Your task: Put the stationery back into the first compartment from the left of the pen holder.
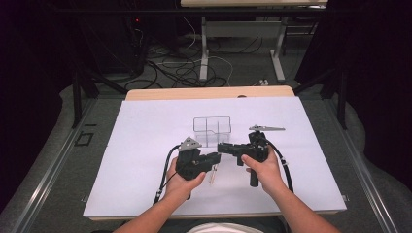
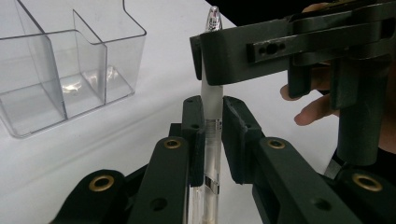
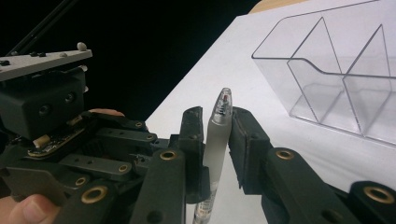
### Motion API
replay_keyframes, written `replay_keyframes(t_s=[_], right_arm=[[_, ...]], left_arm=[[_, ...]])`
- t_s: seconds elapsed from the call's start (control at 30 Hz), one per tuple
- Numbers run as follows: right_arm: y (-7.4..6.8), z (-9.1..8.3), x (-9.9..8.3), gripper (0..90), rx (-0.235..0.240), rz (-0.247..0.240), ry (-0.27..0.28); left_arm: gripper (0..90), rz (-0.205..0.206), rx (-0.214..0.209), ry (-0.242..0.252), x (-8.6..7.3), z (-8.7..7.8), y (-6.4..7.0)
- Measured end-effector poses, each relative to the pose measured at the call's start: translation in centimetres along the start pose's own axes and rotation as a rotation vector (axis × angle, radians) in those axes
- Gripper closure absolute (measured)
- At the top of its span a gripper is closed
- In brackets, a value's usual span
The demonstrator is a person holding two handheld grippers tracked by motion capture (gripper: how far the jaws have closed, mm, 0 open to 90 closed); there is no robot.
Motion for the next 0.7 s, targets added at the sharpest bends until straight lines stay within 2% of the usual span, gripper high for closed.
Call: replay_keyframes(t_s=[0.1, 0.17, 0.33, 0.53, 0.7], right_arm=[[-0.06, 0.10, -0.09, 75.4, -0.001, 0.015, -0.006], [0.02, 0.16, -0.14, 75.6, 0.000, 0.001, -0.006], [-0.15, 0.30, -0.23, 73.7, 0.008, 0.023, -0.010], [0.11, 0.48, -0.36, 77.7, -0.001, 0.011, -0.010], [0.10, 0.52, -0.41, 79.4, 0.005, 0.035, -0.017]], left_arm=[[79.6, 0.003, 0.000, -0.003, -0.07, 0.09, 0.09], [79.6, 0.002, -0.003, -0.004, -0.10, 0.11, 0.17], [79.6, 0.009, -0.007, -0.008, -0.16, 0.25, 0.44], [79.6, 0.012, -0.013, -0.012, -0.23, 0.34, 0.57], [79.6, 0.011, -0.013, -0.014, -0.32, 0.41, 0.55]])
Point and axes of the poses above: each handheld gripper's, and its own axes: z roughly forward along the jaws, x roughly out of its top, y roughly to its right, the point moved 8 cm from there along z, roughly forward along the jaws, and after that the axes turned 11 degrees about -y, right-handed, at the moved point
